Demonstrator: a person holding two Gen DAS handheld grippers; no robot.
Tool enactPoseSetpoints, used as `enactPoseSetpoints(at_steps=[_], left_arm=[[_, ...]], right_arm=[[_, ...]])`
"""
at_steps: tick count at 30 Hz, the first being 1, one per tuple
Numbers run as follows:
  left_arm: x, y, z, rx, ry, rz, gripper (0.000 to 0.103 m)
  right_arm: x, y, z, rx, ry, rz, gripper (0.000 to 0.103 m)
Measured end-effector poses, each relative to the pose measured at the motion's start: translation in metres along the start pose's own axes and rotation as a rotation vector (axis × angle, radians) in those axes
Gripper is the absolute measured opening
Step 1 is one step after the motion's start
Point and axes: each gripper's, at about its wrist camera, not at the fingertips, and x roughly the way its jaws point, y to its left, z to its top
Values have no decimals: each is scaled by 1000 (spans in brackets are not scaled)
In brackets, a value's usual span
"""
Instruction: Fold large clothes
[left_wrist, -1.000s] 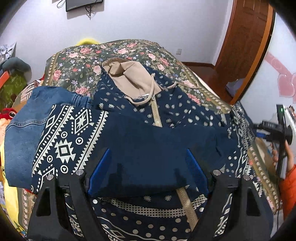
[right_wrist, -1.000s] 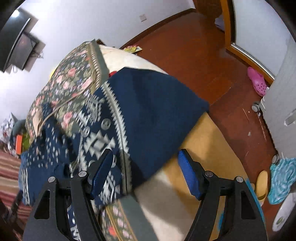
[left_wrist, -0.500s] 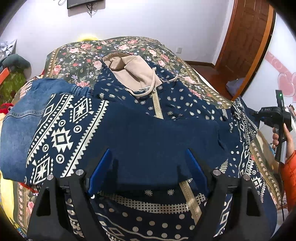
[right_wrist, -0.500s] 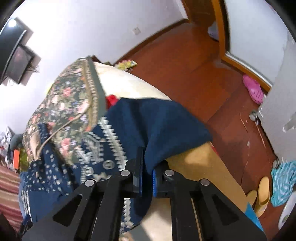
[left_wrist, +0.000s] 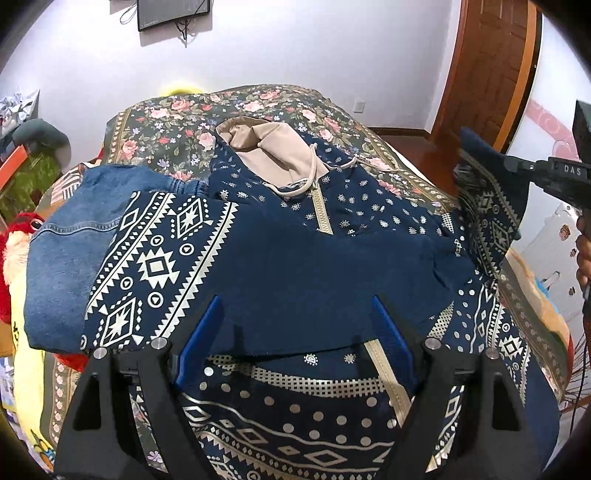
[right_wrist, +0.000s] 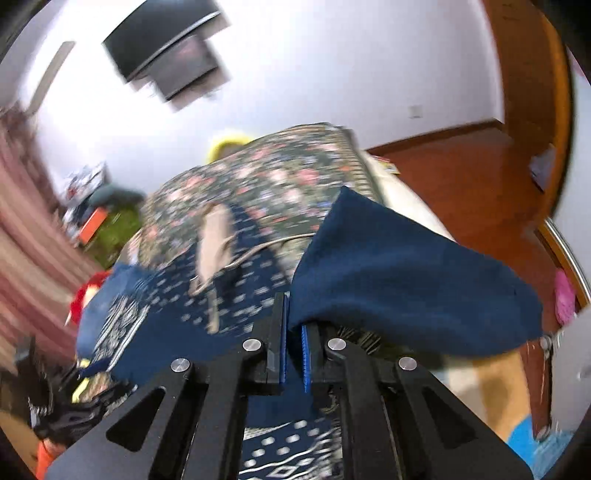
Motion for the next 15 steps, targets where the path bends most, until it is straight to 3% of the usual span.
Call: enactPoseSetpoints(at_steps=[6,15], left_arm=[[-8,2,-4,-4,-1,-6,81],[-8,4,-9,-10,10,-10,81]], right_arm=[[39,35,-26,-85,146,20,6],[77,42,-72,-102,373,9,12]])
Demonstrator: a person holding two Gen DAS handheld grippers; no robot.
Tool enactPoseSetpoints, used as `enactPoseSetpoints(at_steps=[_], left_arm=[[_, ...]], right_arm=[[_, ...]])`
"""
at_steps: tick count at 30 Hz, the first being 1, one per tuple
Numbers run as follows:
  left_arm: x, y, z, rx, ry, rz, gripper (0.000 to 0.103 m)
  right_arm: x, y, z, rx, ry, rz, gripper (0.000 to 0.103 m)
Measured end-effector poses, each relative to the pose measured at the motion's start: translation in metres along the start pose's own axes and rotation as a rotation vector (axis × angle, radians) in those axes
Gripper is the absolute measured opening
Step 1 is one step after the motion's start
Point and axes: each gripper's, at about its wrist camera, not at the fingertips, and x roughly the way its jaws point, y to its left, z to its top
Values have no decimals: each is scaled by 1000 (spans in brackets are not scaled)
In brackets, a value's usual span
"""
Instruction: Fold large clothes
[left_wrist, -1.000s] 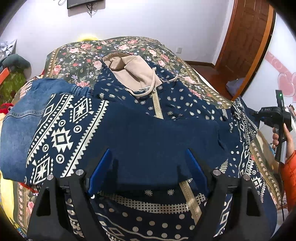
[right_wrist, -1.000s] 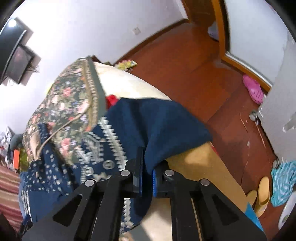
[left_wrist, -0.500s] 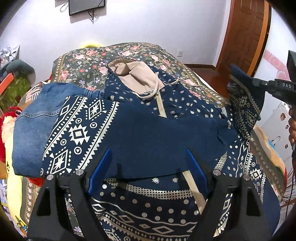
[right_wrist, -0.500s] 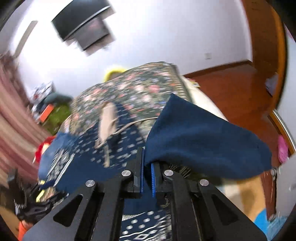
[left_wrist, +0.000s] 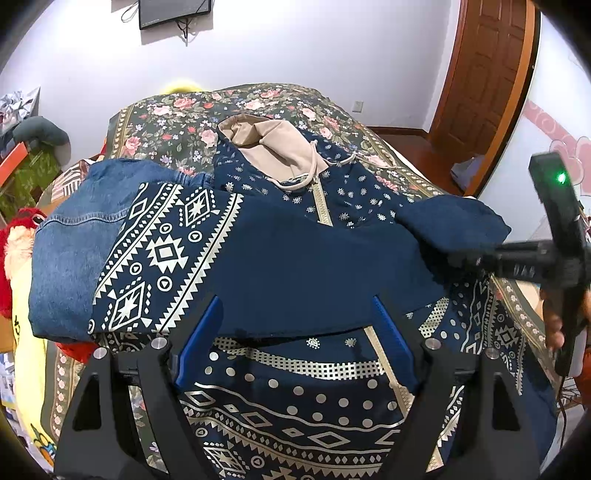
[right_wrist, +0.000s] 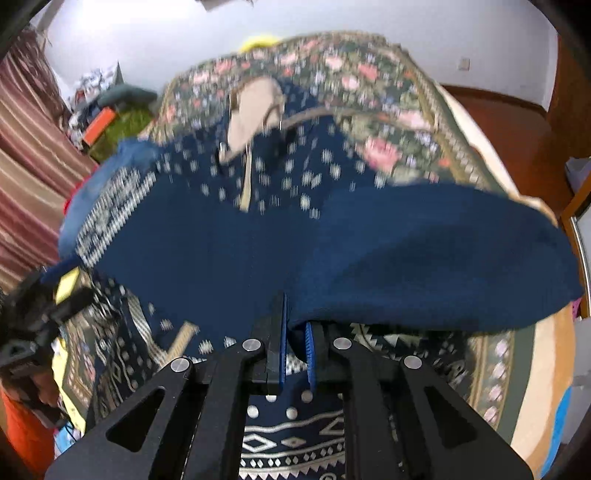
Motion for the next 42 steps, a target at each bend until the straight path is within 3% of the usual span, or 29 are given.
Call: enactPoseSetpoints(at_steps=[2,4,5,10,18,26,33,36,39,40,42], left_arm=[[2,1,-1,-8,5,-5,81],[4,0,-1,-14,13,-10,81],[5,0,-1,-15,16,-12,81],[9,-3,-2,-11,24,-15,81],[15,-6,0,-7,33,-21,81],[21,-6,-1,-17,55,-22,81],[24,-7,-1,-20,63,-20,81],[24,-7,-1,-25,62,-20,81],[23,-6,-1,-29,64,-22,81],[22,-6,-1,-29,62,-22,81],[20,-6,-2,-25,56,-20,81]], right_arm=[[9,2,-4,-10,80,6,34],[9,5,-9,-27,97,12,47],[6,7,-12,-42,89,9,48],[-14,1,-16,-37,38,-8,49],[-46,-79,-14,272,-105,-35,50],[-40,-154,-21,521,-131,-127,50],[-13,-181,-17,541,-120,-193,50],[-10,-176,-11,492,-140,-254,46],[-11,-167,-4,390,-158,-322,24],[-12,-163,-2,364,-159,-331,12],[-15,-154,3,311,-167,-349,9]])
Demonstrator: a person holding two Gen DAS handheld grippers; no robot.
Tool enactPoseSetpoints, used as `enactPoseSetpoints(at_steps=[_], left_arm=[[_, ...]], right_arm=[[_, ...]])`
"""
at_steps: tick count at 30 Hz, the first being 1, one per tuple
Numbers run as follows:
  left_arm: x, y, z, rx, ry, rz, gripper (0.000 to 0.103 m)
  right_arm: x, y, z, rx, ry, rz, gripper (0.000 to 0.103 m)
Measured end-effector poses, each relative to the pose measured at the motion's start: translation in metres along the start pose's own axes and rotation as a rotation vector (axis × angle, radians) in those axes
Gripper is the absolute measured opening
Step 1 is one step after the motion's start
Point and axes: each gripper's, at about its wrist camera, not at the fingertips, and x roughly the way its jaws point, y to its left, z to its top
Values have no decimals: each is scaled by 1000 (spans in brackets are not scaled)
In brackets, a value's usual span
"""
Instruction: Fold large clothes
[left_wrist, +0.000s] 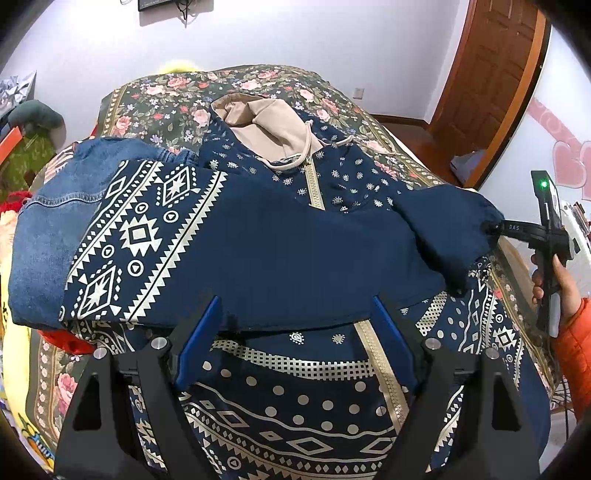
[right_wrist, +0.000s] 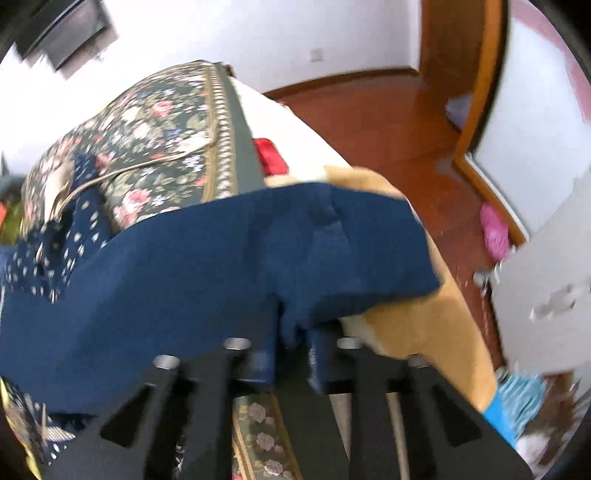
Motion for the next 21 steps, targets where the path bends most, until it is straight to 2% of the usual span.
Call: enactPoseSetpoints(at_steps=[6,9,11,14,21], left_arm=[[-8,1,0,-5,-17,-4,81],[-13,3,-1,-10,-30,-9,81],[-16,5,-2,-13,-36,-12,81],[-24,8,-3,-19,-52,-18,81],[-42,25,-7,-64,-84,-32,81]], right_arm=[[-43,22,10,-53,-119,40,6],[-72,46,17,-101,-209,53,6],[-85,59,21,-115,-235,84,6],[-108,88,27,-154,-263,166,6],[-140,156,24,-226,-252,376,6]])
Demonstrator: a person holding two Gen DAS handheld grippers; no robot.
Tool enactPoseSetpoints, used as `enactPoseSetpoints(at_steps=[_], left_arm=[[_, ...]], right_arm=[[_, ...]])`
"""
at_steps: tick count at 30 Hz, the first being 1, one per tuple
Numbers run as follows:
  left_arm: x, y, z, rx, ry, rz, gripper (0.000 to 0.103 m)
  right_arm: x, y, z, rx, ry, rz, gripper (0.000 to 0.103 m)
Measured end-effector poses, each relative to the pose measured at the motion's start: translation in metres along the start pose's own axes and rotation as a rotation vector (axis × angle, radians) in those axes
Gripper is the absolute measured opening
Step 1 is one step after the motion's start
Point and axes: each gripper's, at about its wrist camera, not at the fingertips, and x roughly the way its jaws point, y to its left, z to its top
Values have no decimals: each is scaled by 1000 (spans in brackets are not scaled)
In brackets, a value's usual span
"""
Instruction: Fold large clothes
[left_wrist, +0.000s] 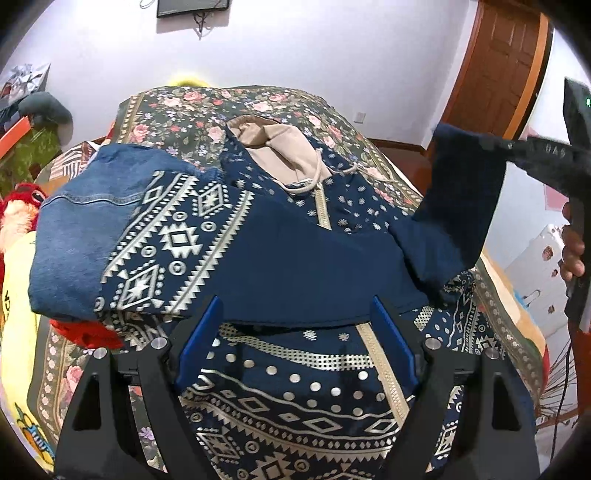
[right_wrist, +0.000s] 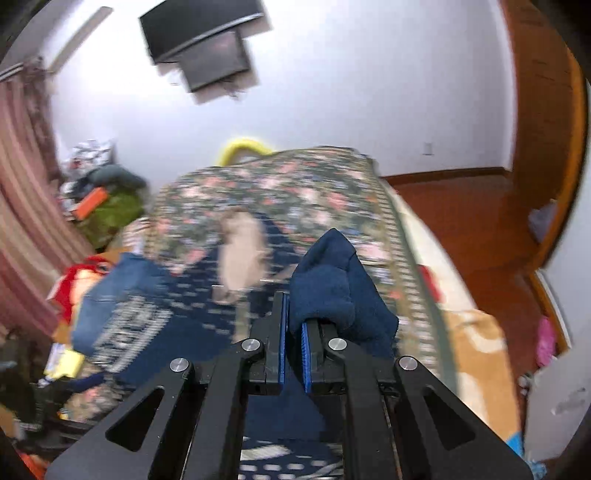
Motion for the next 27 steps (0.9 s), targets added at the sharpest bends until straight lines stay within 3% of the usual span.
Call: enactPoseSetpoints(at_steps=[8,14,21,24,26,27], left_arm=[[-30,31,-6,-54,-54,25,81],[-43,58,-16,-101,-63,64,81],[-42,81,-27,-162,-38,80,81],[-39,83,-27,-159,-30,84,81],[-38,80,-26,-148,-27,86,81],[-39,78,-26,-141,-28,87,81]], right_arm=[[52,90,-19,-68,151,216,6],[103,124,-64,-112,360,273,6],[130,133,-105,-101,545,293,8],[129,131,-111,-89,629,314,15],[123,129,-112,-83,656,338,35],[117,127,-111,-89,651,342,39]])
